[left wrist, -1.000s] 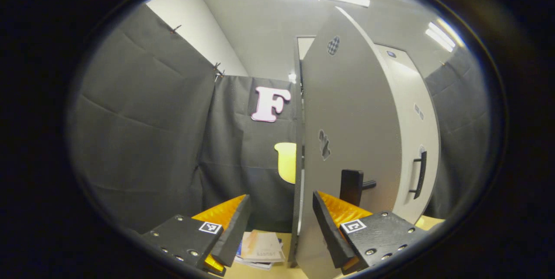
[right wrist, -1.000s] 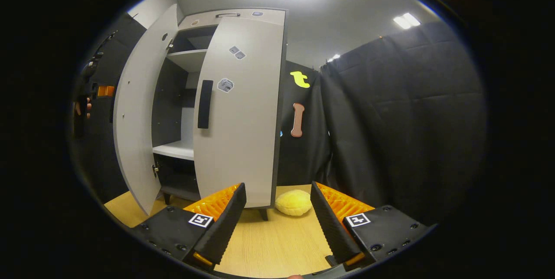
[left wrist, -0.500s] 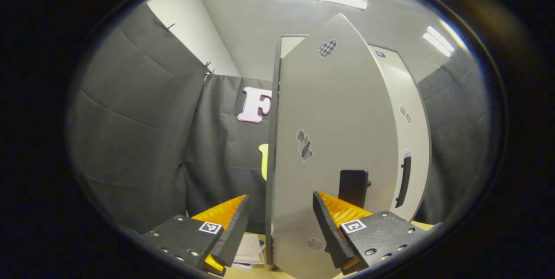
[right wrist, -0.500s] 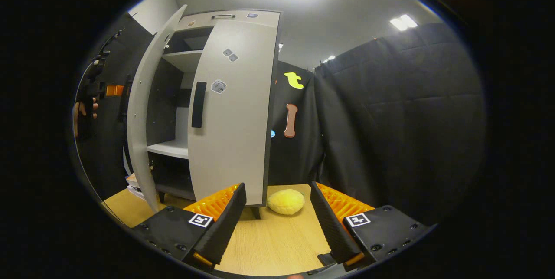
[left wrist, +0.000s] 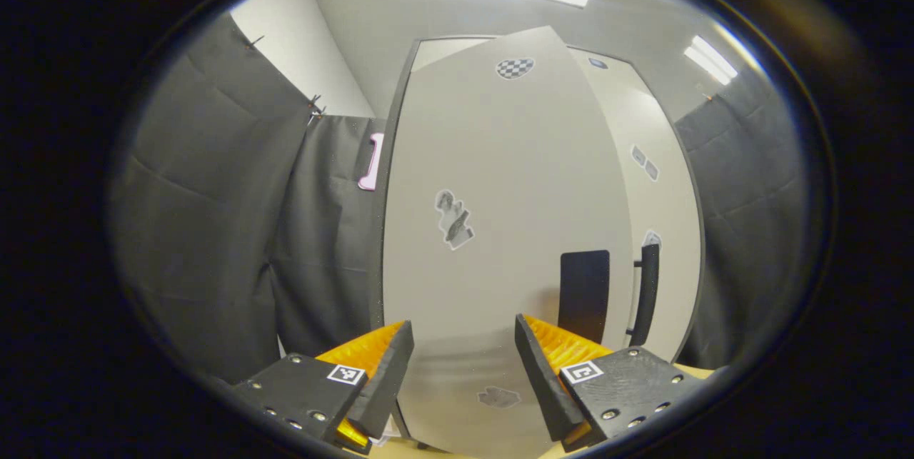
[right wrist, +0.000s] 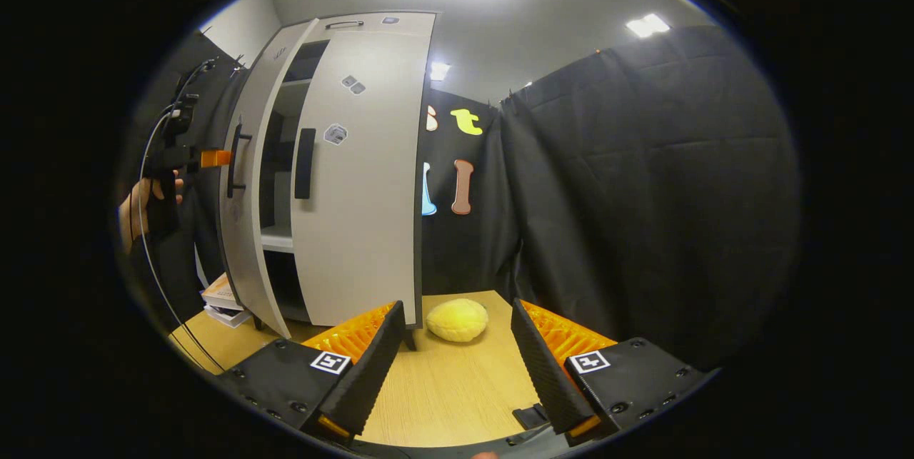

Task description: Grasp the bottle in the cabinet with the left hand and place it on the coaster, then close the right door with the right hand and the left door with the left hand.

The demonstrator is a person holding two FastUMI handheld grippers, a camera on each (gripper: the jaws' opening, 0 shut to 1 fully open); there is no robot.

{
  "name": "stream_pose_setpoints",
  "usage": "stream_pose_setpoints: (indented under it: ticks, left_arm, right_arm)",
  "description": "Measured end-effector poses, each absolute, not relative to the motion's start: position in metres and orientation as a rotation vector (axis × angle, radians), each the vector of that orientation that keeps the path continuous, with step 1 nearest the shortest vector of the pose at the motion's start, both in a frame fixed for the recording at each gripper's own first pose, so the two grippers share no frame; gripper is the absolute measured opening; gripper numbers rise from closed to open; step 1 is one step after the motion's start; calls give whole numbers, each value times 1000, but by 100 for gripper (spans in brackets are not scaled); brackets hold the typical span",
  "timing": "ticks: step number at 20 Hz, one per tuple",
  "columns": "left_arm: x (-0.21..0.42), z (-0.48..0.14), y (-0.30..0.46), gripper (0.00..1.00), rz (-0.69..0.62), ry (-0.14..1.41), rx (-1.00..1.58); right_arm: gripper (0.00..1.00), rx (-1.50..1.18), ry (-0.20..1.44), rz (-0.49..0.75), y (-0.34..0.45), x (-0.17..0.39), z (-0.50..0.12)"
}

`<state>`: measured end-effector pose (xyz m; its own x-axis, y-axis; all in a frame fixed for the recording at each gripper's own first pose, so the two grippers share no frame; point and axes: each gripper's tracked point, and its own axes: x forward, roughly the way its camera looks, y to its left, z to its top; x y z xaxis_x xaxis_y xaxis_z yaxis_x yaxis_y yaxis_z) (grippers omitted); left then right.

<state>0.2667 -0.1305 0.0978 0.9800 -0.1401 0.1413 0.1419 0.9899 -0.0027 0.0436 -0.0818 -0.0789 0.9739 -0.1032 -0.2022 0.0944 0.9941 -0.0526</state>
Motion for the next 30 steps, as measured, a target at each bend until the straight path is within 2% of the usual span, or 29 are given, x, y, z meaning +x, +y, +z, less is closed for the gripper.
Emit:
stream_pose_setpoints:
  ticks: [2, 3, 4, 8, 12, 13, 14, 15, 19, 20, 24, 25, 26, 28, 30]
  left_arm:
    - [260, 96, -135, 90, -139, -141, -5]
    - [258, 95, -135, 77, -140, -134, 1]
    - [256, 96, -133, 90, -139, -128, 7]
    - [228, 106, -122, 90, -119, -144, 41]
    - [178, 107, -118, 77, -111, -149, 71]
    - [162, 105, -113, 84, -107, -146, 79]
    - [149, 104, -110, 84, -104, -143, 87]
    - [135, 102, -107, 90, -100, -140, 97]
    - [92, 87, -96, 90, -100, -106, 109]
    - [85, 85, -93, 90, -100, -101, 116]
    - [55, 78, -77, 90, -96, -91, 137]
    - [47, 76, -73, 90, -96, -87, 137]
    - [42, 74, -67, 84, -95, -82, 136]
    - [28, 68, -56, 84, -93, -69, 135]
    - [15, 63, -45, 84, -90, -63, 134]
  right_arm:
    - [95, -37, 208, -86, -81, 45, -79]
    - [95, -34, 204, -78, -81, 45, -76]
    - [95, -32, 196, -69, -80, 46, -74]
    - [95, -16, 153, -16, -75, 50, -55]
    - [95, -8, 116, 54, -68, 48, -36]
    - [95, -5, 111, 74, -65, 46, -33]
    - [95, -1, 109, 97, -62, 44, -31]
    - [95, 3, 109, 119, -58, 43, -29]
    - [95, 9, 95, 163, -46, 34, -21]
    - [92, 11, 88, 174, -42, 31, -18]
    - [95, 10, 65, 196, -27, 22, -6]
    - [92, 13, 59, 199, -23, 19, -3]
    - [95, 19, 51, 203, -19, 16, -1]
    - [92, 31, 37, 213, -10, 9, 3]
    - [95, 44, 40, 216, 0, 4, 3]
